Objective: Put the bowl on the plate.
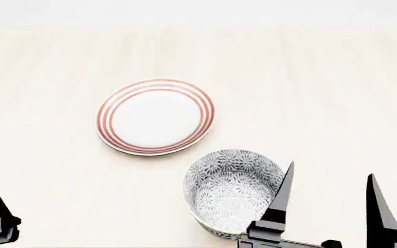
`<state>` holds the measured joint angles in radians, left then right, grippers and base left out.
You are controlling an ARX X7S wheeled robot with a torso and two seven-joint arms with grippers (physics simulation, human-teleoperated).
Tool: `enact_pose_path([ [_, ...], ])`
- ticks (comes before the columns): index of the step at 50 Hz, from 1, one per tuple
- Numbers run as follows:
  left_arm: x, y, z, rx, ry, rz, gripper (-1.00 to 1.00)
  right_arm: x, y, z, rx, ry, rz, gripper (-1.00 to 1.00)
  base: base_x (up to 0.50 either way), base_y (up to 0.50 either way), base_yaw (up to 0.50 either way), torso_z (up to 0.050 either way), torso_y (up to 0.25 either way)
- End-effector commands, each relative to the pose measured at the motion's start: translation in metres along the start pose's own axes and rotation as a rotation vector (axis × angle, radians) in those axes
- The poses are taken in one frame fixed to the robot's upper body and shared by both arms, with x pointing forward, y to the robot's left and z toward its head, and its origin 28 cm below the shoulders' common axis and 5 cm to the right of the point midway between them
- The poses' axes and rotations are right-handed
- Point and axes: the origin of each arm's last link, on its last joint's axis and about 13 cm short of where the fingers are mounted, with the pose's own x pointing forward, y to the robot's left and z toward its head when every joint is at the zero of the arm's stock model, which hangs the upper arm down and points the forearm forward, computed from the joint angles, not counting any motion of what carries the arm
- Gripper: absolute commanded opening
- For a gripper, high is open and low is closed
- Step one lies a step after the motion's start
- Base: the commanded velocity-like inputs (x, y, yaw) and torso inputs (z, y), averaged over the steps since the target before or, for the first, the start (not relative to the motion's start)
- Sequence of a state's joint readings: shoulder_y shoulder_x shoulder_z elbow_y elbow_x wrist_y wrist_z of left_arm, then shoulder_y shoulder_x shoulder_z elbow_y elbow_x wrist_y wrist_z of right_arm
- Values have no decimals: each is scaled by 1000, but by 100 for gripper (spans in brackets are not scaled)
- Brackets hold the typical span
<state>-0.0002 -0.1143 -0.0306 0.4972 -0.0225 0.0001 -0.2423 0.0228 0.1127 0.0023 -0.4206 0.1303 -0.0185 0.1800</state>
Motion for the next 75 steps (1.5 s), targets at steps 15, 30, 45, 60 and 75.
enact_pose_path([
  [15, 4, 8, 23, 3, -140, 77, 100, 4, -3, 23, 1, -136, -19, 100, 500, 0, 0, 0, 0],
  [30, -3, -4, 5, -56, 44, -19, 100, 2, -2, 20, -10, -133, -11, 100, 275, 0, 0, 0, 0],
  [45, -22, -59, -20, -165, 483, -348, 100, 1, -1, 19, -8, -126, 0, 100, 0, 0, 0, 0, 0],
  [60, -19, -90, -13, -207, 563, -510, 100, 0, -2, 24, 5, -133, 2, 100, 0, 0, 0, 0, 0],
  [75, -9, -109, -20, -221, 630, -570, 100, -1, -3, 28, 9, -144, 7, 100, 0, 0, 0, 0, 0],
])
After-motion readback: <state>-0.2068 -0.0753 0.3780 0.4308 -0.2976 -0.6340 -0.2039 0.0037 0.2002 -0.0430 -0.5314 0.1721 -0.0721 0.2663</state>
